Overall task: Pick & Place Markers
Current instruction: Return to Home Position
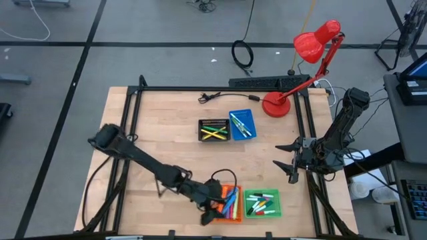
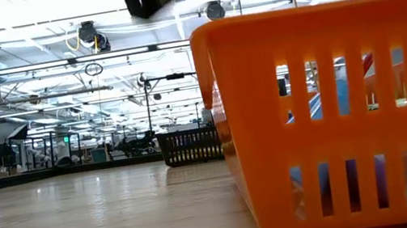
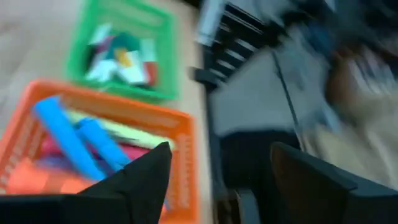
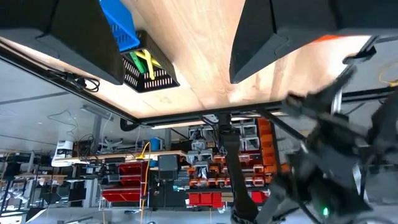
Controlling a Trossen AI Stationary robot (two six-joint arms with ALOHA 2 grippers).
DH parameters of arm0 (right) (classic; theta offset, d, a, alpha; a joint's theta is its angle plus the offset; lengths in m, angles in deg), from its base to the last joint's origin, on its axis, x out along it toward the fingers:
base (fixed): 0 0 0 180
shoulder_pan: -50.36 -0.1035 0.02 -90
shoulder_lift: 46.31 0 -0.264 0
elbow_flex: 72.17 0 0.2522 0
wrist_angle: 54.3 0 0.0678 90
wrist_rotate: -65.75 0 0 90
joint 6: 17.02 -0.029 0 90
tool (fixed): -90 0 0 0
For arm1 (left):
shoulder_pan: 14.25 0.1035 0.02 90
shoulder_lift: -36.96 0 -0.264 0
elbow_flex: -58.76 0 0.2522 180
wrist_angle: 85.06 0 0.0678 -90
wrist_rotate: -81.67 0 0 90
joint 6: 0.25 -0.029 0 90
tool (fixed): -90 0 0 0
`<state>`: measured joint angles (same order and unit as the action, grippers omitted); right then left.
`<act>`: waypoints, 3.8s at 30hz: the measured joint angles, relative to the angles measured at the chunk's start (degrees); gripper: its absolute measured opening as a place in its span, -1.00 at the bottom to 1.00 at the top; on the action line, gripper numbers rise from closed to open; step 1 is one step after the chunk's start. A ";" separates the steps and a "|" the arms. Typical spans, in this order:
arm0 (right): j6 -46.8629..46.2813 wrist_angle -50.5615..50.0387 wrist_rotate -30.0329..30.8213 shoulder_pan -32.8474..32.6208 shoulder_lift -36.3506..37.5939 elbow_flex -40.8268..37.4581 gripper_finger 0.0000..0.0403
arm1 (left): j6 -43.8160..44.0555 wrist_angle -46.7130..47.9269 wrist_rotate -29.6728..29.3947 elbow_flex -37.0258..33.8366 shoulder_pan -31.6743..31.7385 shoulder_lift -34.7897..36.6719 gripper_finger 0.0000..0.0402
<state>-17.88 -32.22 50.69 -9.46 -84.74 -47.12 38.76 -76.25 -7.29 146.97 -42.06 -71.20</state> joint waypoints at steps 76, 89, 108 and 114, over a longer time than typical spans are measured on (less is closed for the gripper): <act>-3.11 -40.49 -64.39 40.32 38.25 -2.36 0.38 | -31.41 -8.67 16.70 -72.59 13.97 102.79 0.63; -3.24 -47.32 -63.13 40.36 38.25 -0.85 0.38 | -34.54 -12.08 16.87 -73.57 13.54 102.59 0.53; 8.23 -37.86 -62.82 40.36 38.25 -0.79 0.38 | -34.26 -2.51 2.87 -73.57 15.54 102.55 0.62; 7.63 -37.60 -62.86 40.36 38.18 -1.70 0.38 | -33.88 -2.47 2.86 -73.57 15.54 102.55 0.56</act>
<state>-10.25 -69.82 -12.17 30.90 -46.56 -48.81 4.88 -78.72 -4.43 73.40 -26.52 31.35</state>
